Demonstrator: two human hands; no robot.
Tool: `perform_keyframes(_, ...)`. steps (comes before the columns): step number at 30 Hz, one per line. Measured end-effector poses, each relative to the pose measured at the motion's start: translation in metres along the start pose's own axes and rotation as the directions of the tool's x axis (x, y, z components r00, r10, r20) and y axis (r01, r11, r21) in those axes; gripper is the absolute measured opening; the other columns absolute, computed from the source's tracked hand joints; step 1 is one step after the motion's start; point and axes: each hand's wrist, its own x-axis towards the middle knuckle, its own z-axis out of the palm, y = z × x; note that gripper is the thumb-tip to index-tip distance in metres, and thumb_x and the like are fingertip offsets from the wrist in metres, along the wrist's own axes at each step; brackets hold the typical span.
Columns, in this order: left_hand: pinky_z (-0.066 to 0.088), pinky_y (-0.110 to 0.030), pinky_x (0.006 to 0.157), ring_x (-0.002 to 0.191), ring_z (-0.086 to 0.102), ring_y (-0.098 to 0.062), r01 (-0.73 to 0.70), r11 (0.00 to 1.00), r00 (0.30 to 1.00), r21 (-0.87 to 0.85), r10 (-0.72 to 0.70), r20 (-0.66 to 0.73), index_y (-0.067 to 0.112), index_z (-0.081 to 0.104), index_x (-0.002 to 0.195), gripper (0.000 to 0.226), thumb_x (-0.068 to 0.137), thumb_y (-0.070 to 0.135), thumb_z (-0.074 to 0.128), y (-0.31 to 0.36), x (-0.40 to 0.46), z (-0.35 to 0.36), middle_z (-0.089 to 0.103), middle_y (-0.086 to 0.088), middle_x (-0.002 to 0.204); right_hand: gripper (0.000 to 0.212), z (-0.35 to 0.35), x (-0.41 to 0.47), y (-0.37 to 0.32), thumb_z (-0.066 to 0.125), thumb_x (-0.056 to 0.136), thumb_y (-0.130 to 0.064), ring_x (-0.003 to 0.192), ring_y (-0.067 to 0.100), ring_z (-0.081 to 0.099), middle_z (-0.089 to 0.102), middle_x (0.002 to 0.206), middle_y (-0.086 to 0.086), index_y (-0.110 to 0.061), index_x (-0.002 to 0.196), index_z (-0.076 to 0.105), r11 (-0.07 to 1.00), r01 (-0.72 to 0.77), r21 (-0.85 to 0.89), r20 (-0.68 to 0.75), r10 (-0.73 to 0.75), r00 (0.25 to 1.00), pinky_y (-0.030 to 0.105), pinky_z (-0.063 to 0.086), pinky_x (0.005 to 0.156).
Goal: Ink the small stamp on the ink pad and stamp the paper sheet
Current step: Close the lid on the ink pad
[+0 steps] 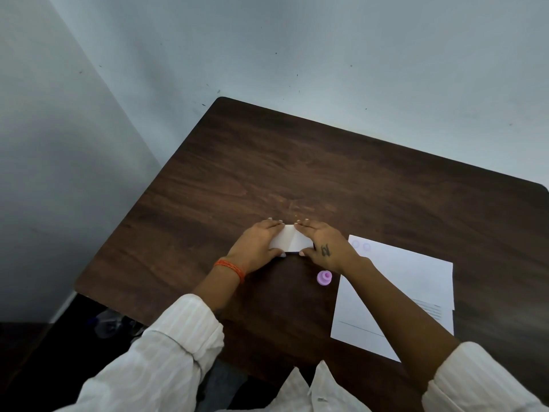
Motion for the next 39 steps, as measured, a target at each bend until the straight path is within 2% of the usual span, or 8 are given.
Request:
perform_keyframes(7,0.015,-0.035,0.117,0.142,0.018,-0.020,-0.013,1.000,0.999,0.004,0.013,-0.034,0.015,0.025,0.142,0.068,0.086,0.029,0.060,0.001,-0.001,0.003,0.026,-0.004,0.153,0.066,0.004,0.001,0.003,0.059,0.087,-0.023,0.142,0.018,0.019,0.026,0.154,0.003,-0.017,0.143,0.024,1.000,0.002,0.022,0.002,-0.002,1.000,0.030,0.017,0.115)
perform_keyframes(12,0.020,-0.038,0.117,0.141,0.021,-0.022,0.003,1.000,0.999,-0.016,-0.004,-0.039,0.015,0.027,0.141,0.067,0.085,0.029,0.061,0.000,0.000,0.002,0.026,-0.005,0.152,0.067,0.003,0.002,0.003,0.059,0.087,-0.024,0.143,0.018,0.018,0.025,0.154,0.003,-0.017,0.143,0.024,1.000,0.006,0.024,0.004,-0.006,1.000,0.030,0.016,0.115)
perform_keyframes(27,0.019,-0.037,0.116,0.141,0.020,-0.020,0.049,0.998,0.999,-0.041,-0.050,-0.019,0.018,0.023,0.143,0.076,0.081,0.029,0.066,-0.005,-0.002,0.006,0.024,-0.002,0.154,0.069,0.010,-0.001,0.007,0.065,0.083,-0.020,0.142,0.017,0.021,0.029,0.153,0.003,-0.017,0.141,0.028,0.998,0.011,0.060,-0.041,-0.008,0.999,0.030,0.019,0.115)
perform_keyframes(32,0.021,-0.036,0.116,0.140,0.024,-0.021,0.042,0.998,0.999,-0.047,-0.043,-0.032,0.019,0.025,0.142,0.074,0.081,0.029,0.066,-0.008,-0.002,0.007,0.027,-0.002,0.153,0.068,0.011,-0.002,0.006,0.063,0.084,-0.019,0.143,0.017,0.019,0.026,0.154,0.002,-0.016,0.142,0.027,0.998,0.016,0.060,-0.043,-0.013,0.999,0.030,0.019,0.115)
perform_keyframes(36,0.016,-0.033,0.117,0.142,0.019,-0.018,0.033,0.999,0.999,-0.040,-0.035,-0.039,0.017,0.021,0.144,0.074,0.083,0.027,0.063,-0.008,-0.003,0.008,0.021,-0.001,0.155,0.070,0.013,-0.003,0.006,0.063,0.084,-0.018,0.142,0.021,0.021,0.016,0.157,0.001,-0.017,0.143,0.025,0.999,0.020,0.049,-0.057,-0.017,0.998,0.034,0.025,0.113)
perform_keyframes(39,0.016,-0.032,0.116,0.142,0.019,-0.018,0.038,0.998,0.998,-0.055,-0.041,-0.048,0.016,0.021,0.144,0.076,0.083,0.029,0.064,-0.009,-0.003,0.008,0.019,-0.001,0.156,0.069,0.012,-0.002,0.005,0.061,0.086,-0.018,0.144,0.018,0.015,0.018,0.156,0.002,-0.017,0.143,0.023,0.999,0.013,0.041,-0.031,-0.011,0.999,0.032,0.020,0.115)
